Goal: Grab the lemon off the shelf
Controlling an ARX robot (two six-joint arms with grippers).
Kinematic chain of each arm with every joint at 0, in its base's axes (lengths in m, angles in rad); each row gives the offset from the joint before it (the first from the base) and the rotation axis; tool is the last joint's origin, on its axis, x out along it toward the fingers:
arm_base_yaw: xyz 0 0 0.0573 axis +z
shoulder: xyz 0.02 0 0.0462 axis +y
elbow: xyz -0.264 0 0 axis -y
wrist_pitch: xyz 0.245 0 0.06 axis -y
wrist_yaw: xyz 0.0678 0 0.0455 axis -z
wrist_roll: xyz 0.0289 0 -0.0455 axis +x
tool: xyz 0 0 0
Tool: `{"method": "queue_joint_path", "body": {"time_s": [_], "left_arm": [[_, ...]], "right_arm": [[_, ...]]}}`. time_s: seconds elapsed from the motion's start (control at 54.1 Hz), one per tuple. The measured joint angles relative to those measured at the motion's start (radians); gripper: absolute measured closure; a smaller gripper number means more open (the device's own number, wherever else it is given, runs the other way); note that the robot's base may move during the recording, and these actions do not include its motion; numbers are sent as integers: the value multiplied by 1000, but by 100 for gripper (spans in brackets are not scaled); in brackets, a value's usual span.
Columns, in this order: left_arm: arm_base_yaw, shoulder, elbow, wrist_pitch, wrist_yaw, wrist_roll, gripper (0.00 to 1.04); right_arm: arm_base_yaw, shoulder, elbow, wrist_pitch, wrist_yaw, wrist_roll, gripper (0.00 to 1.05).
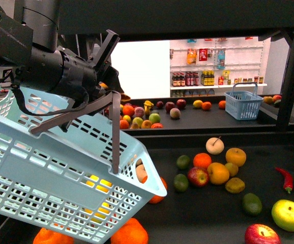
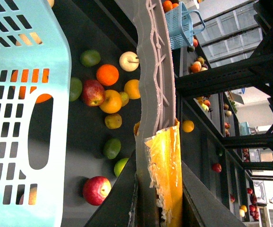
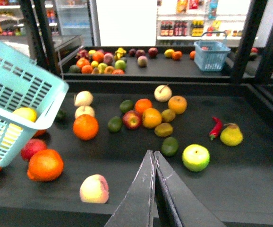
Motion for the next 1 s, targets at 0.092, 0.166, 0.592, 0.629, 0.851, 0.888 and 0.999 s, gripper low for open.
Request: {"method": "queue_joint_path", "body": {"time_s": [0.092,0.166,0.592,0.629,0.851,0.888,0.999], "left_arm": [[0,0,0,0,-3,-5,91],[0,0,0,0,2,-3,91],[0,0,0,0,1,-2,91],[0,0,0,0,0,-2,91],[4,1,-51,228,79,-37,91],[5,0,-51,248,79,-32,91],[10,-6,-51,277,60,-49,91]], "right_arm": [[-6,-21,0,-4,-10,0,102],[-7,-21,0,-6,-11,0,102],[-8,-22,0,-6,-11,0,86],[-8,-22,0,-6,-11,0,75],[-8,-22,0,-6,-11,0,37],[-9,-22,0,-6,-12,0,32],[-9,-22,0,-6,-11,0,14]]}}
